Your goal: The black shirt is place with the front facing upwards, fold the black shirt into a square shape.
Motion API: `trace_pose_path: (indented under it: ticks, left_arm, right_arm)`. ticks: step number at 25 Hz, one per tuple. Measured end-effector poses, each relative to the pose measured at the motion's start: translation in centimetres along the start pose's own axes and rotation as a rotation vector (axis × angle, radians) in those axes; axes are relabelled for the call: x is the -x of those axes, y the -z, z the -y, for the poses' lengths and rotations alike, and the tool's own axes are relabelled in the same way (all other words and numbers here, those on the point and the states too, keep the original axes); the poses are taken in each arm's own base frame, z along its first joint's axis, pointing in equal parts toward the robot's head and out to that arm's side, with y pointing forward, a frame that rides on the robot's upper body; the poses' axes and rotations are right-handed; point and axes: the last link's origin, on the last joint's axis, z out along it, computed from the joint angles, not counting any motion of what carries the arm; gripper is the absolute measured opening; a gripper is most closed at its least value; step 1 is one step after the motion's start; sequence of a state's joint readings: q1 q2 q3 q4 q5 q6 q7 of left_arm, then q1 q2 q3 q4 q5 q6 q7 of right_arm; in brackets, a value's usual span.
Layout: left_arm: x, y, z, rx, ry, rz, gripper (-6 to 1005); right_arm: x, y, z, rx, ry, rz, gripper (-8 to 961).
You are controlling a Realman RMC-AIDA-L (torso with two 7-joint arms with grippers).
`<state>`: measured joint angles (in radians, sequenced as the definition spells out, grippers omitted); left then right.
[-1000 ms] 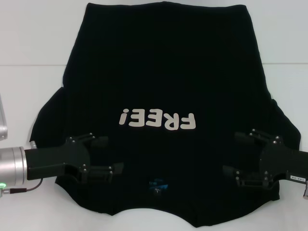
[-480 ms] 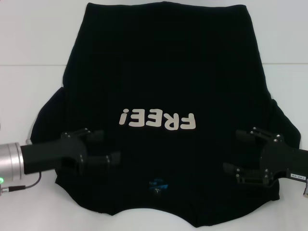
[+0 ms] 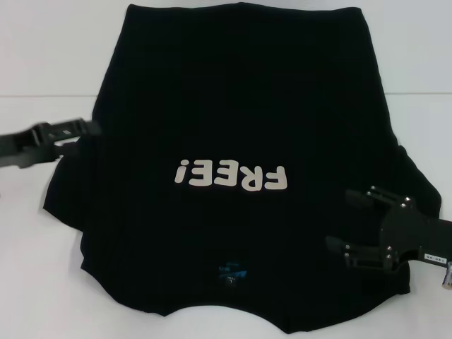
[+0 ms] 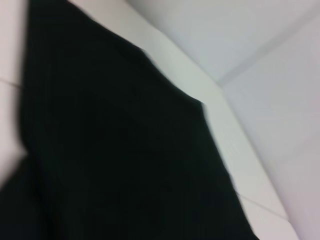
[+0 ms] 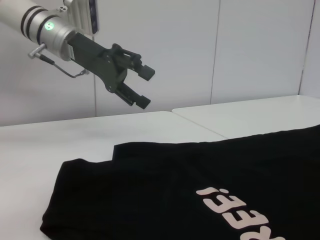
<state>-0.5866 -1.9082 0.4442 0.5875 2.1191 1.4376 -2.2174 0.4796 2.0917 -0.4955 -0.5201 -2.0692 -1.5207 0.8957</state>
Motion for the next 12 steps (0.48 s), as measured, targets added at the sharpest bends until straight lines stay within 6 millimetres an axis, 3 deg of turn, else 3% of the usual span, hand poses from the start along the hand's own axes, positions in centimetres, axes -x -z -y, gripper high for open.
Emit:
trace_pose_path:
  ticks: [5, 12]
  left_arm:
    - [-1.6, 1.0, 2.3, -0.164, 0.074, -0.057, 934]
    - [-0.9, 0.8, 4.9, -0.32, 0.075, -0.079, 932]
  right_arm:
    - [0.0, 0.0, 0.0, 0.0, -0.002, 0.002, 944]
    - [0.0, -0.1, 0.1, -0.001, -0.002, 0.0, 943]
